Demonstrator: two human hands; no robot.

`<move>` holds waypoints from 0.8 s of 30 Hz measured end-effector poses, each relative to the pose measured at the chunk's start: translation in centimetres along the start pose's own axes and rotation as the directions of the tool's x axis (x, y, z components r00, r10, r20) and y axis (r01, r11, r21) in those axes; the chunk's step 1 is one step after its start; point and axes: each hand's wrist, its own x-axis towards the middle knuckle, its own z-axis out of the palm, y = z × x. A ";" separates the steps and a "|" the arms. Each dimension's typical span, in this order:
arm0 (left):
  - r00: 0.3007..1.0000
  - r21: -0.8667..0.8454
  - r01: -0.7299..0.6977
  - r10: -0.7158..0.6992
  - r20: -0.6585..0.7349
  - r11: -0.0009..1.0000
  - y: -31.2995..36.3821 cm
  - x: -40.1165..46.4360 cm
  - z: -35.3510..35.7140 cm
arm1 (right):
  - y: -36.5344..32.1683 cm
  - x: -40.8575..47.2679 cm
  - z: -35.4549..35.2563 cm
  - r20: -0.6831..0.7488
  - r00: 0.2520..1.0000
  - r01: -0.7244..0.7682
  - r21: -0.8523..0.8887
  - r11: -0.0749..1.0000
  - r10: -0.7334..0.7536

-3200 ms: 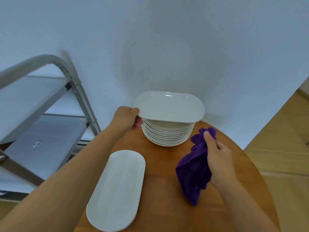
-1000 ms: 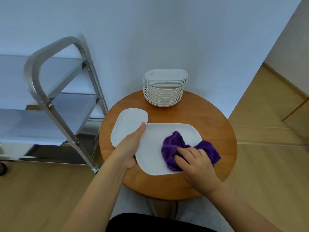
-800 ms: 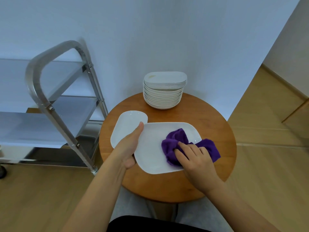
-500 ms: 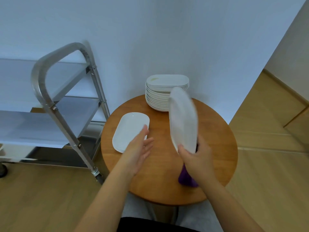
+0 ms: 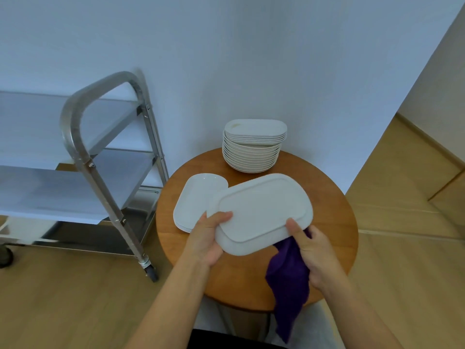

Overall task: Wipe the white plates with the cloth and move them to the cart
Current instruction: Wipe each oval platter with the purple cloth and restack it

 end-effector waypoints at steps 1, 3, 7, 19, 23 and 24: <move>1.000 0.015 -0.015 0.015 -0.020 1.000 0.5 0.0 -0.1 | -0.3 0.1 -0.5 -0.092 0.996 -0.010 0.020 1.000 0.012; 0.999 0.046 -0.032 0.034 -0.035 0.998 1.5 0.1 -0.2 | -1.0 0.5 -1.2 -0.271 0.961 0.090 0.086 0.992 -0.063; 0.994 0.326 -0.064 0.088 -0.059 0.943 2.1 0.5 0.7 | -3.7 0.8 0.6 -0.237 0.922 0.340 0.119 0.933 -0.306; 0.971 0.596 -0.009 -0.135 0.198 0.803 4.0 -0.9 2.2 | -6.1 1.1 4.1 0.704 0.685 0.728 -0.665 0.165 -0.189; 0.954 0.604 -0.001 -0.180 0.240 0.797 4.4 -1.1 2.6 | -6.0 1.6 4.5 0.693 0.693 0.712 -0.614 0.341 -0.200; 0.957 0.630 -0.027 -0.162 0.241 0.776 4.6 -1.2 2.6 | -6.4 1.8 4.3 0.680 0.711 0.689 -0.621 0.374 -0.180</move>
